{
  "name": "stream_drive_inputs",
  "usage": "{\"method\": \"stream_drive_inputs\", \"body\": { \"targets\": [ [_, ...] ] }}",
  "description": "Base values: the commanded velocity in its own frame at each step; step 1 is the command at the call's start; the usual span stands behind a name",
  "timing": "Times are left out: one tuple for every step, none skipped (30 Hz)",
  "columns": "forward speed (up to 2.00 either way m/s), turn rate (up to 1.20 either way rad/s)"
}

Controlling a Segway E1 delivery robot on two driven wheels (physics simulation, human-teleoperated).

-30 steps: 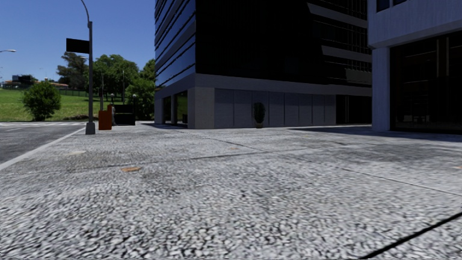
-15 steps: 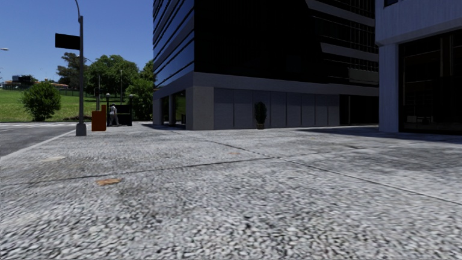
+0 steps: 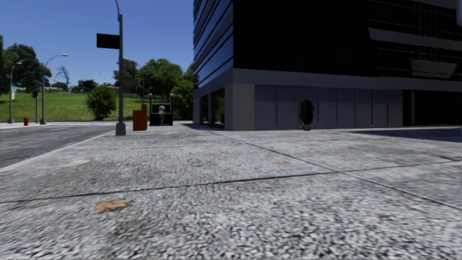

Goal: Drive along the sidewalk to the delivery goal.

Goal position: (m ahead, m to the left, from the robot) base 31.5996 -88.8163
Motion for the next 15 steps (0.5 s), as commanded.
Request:
{"method": "stream_drive_inputs", "body": {
  "targets": [
    [2.00,0.00],
    [2.00,0.00],
    [2.00,0.00],
    [2.00,0.00],
    [2.00,0.00],
    [2.00,0.00],
    [2.00,0.00],
    [2.00,0.00],
    [2.00,0.00],
    [2.00,0.00],
    [2.00,0.00],
    [2.00,0.00],
    [2.00,0.00],
    [2.00,0.00],
    [2.00,0.00]
  ]
}}
